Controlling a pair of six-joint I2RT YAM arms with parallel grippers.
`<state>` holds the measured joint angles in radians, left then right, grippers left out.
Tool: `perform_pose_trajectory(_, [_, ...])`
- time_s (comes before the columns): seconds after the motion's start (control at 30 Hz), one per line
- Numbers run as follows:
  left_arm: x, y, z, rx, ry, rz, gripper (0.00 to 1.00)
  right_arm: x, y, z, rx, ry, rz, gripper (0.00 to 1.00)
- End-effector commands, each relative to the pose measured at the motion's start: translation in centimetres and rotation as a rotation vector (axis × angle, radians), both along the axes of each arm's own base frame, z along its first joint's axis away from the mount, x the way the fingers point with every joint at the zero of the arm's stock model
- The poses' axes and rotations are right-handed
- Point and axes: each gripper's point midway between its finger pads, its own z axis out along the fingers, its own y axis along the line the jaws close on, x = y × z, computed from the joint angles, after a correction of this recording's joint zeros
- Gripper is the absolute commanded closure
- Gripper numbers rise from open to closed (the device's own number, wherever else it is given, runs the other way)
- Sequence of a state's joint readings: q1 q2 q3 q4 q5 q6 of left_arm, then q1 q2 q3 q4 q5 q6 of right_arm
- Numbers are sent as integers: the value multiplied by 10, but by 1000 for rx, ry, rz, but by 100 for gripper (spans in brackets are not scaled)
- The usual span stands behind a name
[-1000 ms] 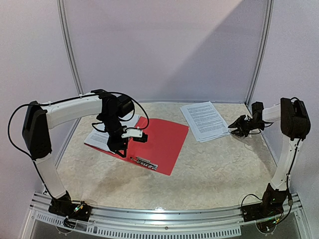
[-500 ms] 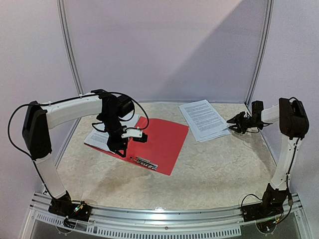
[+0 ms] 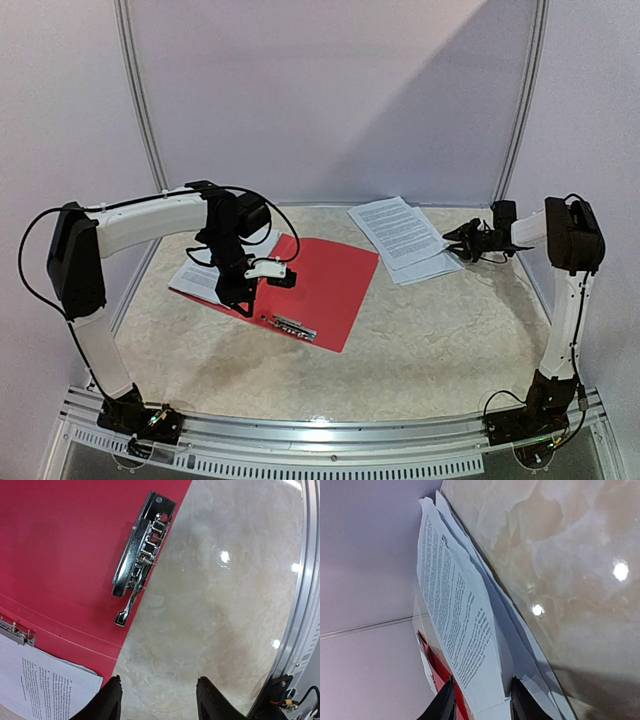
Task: Put the files into the folder
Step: Pick up the file from the corner of the board, then pass from the right arm to the left
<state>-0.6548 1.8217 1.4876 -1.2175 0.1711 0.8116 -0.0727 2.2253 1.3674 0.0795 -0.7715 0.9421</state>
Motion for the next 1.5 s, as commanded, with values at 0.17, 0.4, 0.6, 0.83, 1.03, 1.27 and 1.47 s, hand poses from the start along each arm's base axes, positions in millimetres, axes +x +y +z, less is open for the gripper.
perform_pose_trajectory(0.17, [-9,0,-8,22,32,-31,49,28,10,-10,25,-17,-43,64])
perform_pose_trajectory(0.4, [-11,2,-11,33,39,-34,49,38,16,-17,21,-22,-43,89])
perform_pose_trajectory(0.6, [-12,1,-4,14,39,-35,49,39,27,11,37,-80,-7,100])
perform_pose_trajectory(0.83, [5,-1,30,-51,-15,21,49,31,68,126,34,-270,39,100])
perform_pose_trajectory(1.03, [24,7,77,-151,-83,107,45,-14,124,226,-186,-421,172,100])
perform_pose_trajectory(1.27, [19,9,137,-323,-159,142,31,-134,215,275,-419,-594,686,100])
perform_pose_trajectory(1.47, [7,14,177,-430,-268,122,25,-260,269,308,-408,-779,1079,100])
